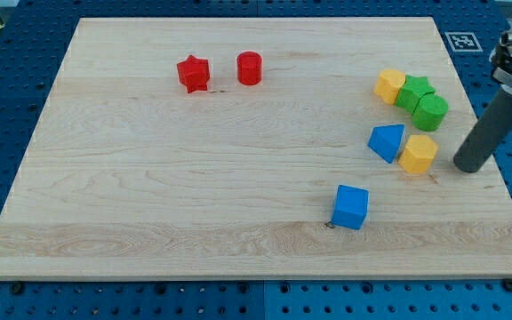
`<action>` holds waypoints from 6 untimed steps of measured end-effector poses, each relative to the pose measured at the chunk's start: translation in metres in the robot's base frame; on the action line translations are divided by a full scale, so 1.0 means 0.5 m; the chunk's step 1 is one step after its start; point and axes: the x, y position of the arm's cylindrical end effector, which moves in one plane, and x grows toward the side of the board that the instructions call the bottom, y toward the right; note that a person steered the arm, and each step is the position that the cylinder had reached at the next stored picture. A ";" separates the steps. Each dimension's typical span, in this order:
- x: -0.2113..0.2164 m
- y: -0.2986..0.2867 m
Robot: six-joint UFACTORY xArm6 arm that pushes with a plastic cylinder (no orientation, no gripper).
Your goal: Slide the yellow hexagon along with blue triangle slightly left
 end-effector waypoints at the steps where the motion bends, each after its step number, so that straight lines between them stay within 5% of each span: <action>1: 0.000 -0.039; 6: 0.036 -0.140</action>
